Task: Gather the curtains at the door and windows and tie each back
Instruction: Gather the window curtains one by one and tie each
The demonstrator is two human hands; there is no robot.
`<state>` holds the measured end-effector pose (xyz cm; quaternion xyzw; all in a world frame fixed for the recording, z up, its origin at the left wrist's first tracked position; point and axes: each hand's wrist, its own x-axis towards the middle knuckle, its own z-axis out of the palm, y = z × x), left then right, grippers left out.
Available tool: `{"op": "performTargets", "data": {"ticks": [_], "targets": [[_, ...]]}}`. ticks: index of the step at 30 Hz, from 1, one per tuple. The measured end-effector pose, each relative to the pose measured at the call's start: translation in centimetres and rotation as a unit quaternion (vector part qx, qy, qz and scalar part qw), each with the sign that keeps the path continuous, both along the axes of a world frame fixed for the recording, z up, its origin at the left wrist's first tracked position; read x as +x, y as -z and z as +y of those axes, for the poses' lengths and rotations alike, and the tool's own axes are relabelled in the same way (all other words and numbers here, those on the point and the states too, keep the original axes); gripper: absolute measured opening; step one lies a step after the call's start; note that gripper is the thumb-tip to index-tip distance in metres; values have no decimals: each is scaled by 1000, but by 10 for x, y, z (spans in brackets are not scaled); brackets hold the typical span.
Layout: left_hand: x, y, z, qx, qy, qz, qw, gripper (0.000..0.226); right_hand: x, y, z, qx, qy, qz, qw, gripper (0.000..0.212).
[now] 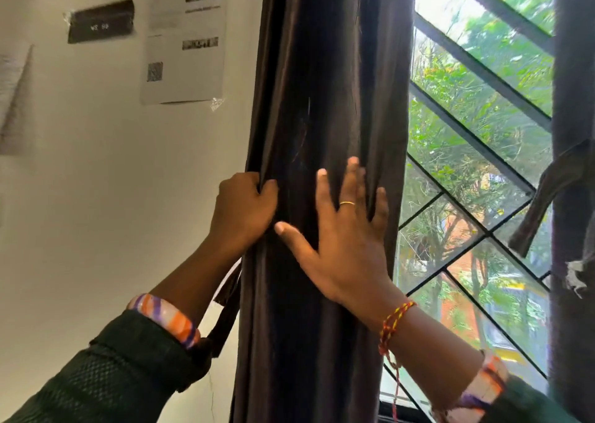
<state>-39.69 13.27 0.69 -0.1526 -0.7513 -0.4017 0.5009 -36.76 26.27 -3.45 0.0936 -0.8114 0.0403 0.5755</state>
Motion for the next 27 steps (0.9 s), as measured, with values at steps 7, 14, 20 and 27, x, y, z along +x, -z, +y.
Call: {"op": "performTargets", "data": {"ticks": [7, 14, 20, 27], "targets": [[-18, 16, -20, -52, -29, -8, 998, 31, -2, -4, 7, -83, 80, -106, 988, 76], [-8, 22, -1, -68, 11, 70, 995, 27, -8, 23, -22, -4, 134, -2, 991, 65], [9, 30, 13, -8, 166, 62, 984, 52, 22, 47, -44, -85, -59, -194, 976, 106], [2, 25, 6, -31, 94, 31, 995, 28, 55, 58, -45, -51, -112, -215, 969, 73]]}}
